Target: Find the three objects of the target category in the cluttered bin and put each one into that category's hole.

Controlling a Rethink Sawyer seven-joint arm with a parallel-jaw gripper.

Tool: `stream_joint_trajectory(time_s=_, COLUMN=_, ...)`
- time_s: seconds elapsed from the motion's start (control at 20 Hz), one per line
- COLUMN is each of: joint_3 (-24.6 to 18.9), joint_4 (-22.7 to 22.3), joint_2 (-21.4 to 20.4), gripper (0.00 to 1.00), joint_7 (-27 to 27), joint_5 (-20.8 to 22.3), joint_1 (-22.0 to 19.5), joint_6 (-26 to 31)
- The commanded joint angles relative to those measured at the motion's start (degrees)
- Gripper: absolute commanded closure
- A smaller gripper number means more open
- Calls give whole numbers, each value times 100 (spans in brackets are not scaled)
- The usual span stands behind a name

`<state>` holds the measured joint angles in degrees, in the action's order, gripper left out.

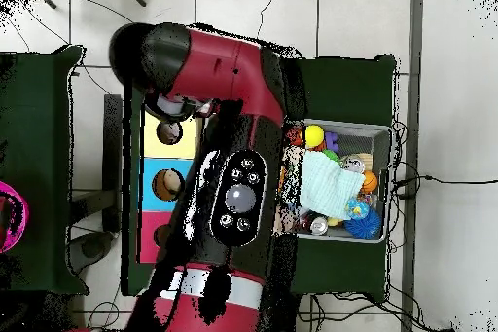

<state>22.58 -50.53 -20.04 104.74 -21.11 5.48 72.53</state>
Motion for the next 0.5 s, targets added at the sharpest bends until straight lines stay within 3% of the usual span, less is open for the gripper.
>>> stream_joint_trajectory(time_s=0.05, joint_3=-594, joint_4=-213, joint_2=243, gripper=100, joint_7=-1125, joint_5=830, joint_1=-747, joint_6=-259)
stream_joint_trajectory(time_s=0.3, joint_3=-716, joint_4=-150, joint_2=353, gripper=100, joint_7=-1731, joint_5=1411, joint_1=-1106, joint_6=-529)
stream_joint_trajectory(time_s=0.5, joint_3=-829, joint_4=131, joint_2=488, gripper=100, joint_7=-2227, joint_5=1861, joint_1=-1422, joint_6=-355)
